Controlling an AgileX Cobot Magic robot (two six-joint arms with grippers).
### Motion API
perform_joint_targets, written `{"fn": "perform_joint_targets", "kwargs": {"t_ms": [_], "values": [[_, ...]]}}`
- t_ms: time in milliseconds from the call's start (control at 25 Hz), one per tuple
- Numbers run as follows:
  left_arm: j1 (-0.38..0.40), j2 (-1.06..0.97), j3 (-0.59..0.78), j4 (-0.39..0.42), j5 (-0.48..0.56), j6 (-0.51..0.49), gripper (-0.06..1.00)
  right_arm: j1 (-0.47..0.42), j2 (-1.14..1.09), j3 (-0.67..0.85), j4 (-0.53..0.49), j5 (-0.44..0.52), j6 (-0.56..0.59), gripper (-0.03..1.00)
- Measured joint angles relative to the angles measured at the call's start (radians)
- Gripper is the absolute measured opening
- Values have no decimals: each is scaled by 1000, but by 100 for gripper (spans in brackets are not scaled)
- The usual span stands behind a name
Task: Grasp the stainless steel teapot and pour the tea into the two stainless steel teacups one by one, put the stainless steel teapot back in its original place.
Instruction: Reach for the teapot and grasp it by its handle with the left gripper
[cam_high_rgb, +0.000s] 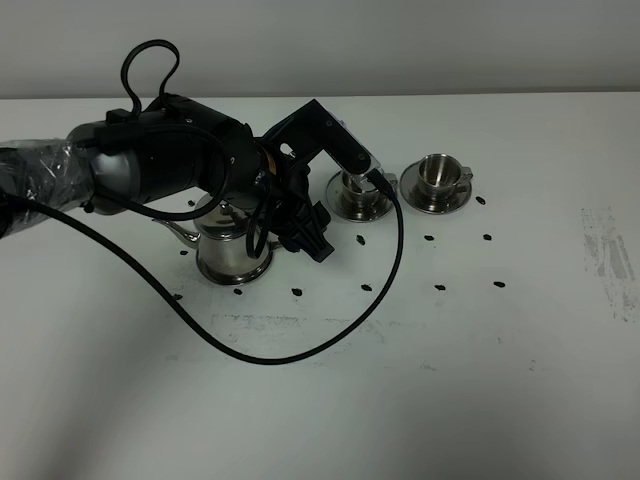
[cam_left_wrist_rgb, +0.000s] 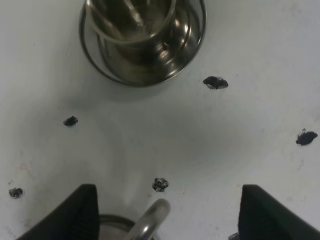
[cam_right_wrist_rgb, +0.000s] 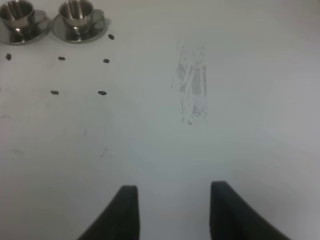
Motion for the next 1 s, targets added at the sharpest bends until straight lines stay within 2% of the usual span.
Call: {"fn": "perform_joint_targets", "kwargs": {"t_ms": [400, 760, 1000], "values": [[0, 0, 0, 0, 49, -40, 57, 0, 0, 0, 0, 0, 0, 33], [0, 0, 0, -21, 177, -52, 57, 0, 0, 0, 0, 0, 0, 33], [0, -3, 0, -23, 179, -55, 57, 0, 0, 0, 0, 0, 0, 33]]}}
